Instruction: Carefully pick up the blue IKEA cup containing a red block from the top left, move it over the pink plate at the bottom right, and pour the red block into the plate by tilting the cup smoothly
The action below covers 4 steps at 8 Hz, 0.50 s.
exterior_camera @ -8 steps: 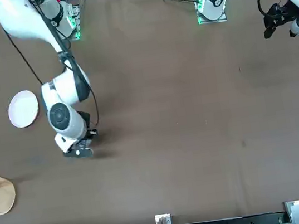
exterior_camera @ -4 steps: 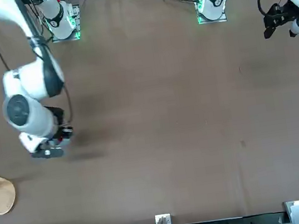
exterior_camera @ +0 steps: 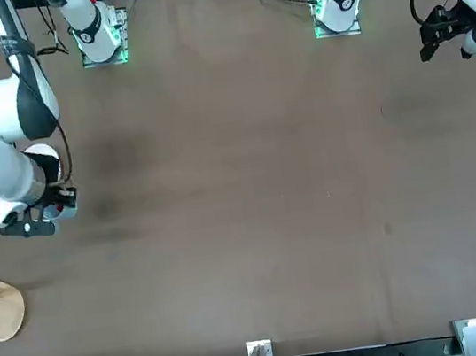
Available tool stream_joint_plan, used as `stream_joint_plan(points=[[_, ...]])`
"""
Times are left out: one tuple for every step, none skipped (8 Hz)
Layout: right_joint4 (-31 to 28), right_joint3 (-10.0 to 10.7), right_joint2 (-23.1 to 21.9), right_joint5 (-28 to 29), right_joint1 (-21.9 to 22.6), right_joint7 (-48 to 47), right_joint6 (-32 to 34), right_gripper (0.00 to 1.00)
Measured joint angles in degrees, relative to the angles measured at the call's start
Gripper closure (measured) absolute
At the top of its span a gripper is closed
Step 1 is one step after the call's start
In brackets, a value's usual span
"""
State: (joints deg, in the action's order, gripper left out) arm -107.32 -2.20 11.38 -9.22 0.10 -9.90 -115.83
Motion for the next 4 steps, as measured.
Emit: stream_joint_plan(points=[[-4.69, 0.0, -2.44, 0.01, -1.35, 2.63, -3.17, 0.98], [-9.15, 0.0, -4.9, 0.01, -2.5, 5.65, -5.84, 0.98], [-12.82, -0.01, -7.14, 0.01, -3.45, 8.88, -7.61, 0.98], [-15.64, 0.0, -9.19, 0.01, -4.41, 11.69, -8.64, 0.98]])
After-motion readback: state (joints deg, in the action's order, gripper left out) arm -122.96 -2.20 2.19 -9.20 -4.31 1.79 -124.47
